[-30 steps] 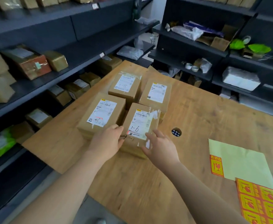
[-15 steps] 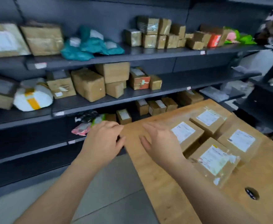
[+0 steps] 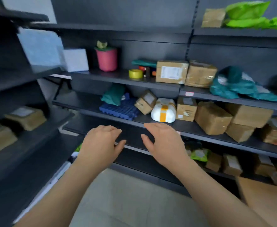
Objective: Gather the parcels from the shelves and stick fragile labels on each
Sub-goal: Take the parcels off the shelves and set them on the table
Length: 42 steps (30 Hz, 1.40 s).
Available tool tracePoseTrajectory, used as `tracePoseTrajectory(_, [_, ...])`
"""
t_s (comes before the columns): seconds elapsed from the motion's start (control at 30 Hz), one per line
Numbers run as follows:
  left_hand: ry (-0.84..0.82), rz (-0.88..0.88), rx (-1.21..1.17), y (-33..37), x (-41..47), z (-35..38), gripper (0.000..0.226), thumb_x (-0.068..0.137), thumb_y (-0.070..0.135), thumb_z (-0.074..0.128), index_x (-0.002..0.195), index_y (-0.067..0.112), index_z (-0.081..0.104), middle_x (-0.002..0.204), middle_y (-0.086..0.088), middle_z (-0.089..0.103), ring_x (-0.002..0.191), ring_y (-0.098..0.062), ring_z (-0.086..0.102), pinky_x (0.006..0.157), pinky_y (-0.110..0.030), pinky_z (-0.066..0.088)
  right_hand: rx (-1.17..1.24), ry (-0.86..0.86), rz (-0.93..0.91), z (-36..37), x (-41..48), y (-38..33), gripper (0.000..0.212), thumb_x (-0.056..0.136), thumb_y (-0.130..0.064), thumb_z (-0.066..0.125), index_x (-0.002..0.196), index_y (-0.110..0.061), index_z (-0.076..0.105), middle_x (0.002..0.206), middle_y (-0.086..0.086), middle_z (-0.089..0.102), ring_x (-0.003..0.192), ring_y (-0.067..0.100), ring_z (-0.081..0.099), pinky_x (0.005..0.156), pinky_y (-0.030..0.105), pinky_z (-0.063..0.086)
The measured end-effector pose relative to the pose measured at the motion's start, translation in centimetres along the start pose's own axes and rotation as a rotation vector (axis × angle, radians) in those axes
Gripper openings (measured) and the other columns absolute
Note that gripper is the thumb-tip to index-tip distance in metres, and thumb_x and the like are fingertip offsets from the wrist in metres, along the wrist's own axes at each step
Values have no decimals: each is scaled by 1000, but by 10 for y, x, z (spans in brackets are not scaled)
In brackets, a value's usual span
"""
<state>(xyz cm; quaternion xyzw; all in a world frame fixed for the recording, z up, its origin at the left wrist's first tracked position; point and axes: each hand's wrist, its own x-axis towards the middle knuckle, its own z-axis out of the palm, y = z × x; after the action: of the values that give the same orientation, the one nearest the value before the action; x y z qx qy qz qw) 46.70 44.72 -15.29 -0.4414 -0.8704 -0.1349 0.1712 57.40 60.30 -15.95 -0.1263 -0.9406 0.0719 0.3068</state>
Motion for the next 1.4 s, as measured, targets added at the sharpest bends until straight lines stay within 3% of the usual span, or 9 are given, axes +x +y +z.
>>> tracePoseTrajectory(0.13, [43, -148, 108, -88, -19, -39, 38, 87, 40, 59, 116, 16, 66, 113, -2, 67, 105, -25, 59, 89, -37, 46, 129, -2, -154, 40, 57, -73, 33, 88, -29, 63, 116, -11, 66, 107, 6, 71, 100, 26, 63, 87, 38, 50])
tracePoseTrajectory(0.33, [98, -388, 248, -189, -50, -83, 37, 88, 42, 56, 113, 16, 66, 109, -3, 67, 101, -28, 59, 84, -37, 48, 243, -27, -356, 98, 131, -169, 25, 86, -25, 63, 104, -8, 69, 92, 7, 72, 87, 30, 65, 76, 38, 52])
tracePoseTrajectory(0.7, [165, -789, 488, -331, -44, -120, 41, 87, 50, 52, 112, 21, 64, 109, 1, 67, 102, -23, 59, 84, -38, 48, 439, -85, -661, 202, 269, -283, 37, 91, -35, 54, 123, -19, 62, 115, 1, 68, 105, 23, 61, 84, 35, 51])
tracePoseTrajectory(0.83, [194, -931, 508, -378, -27, -125, 42, 87, 50, 53, 115, 21, 61, 105, -1, 67, 95, -22, 60, 76, -36, 49, 462, -102, -746, 233, 324, -314, 41, 94, -38, 50, 130, -22, 57, 123, -1, 64, 110, 21, 60, 86, 33, 48])
tracePoseTrajectory(1.2, [182, -1102, 452, -505, 7, -125, 54, 88, 41, 58, 132, 14, 43, 124, -9, 54, 109, -26, 55, 82, -37, 52, 548, -183, -845, 307, 424, -410, 45, 95, -37, 50, 136, -21, 50, 129, -1, 59, 111, 20, 58, 84, 33, 47])
tracePoseTrajectory(1.4, [231, -1155, 451, -554, 17, -126, 57, 88, 38, 57, 136, 12, 41, 134, -13, 44, 101, -30, 59, 77, -37, 50, 569, -250, -814, 335, 453, -458, 48, 95, -38, 50, 140, -23, 44, 131, 2, 56, 107, 23, 59, 83, 35, 49])
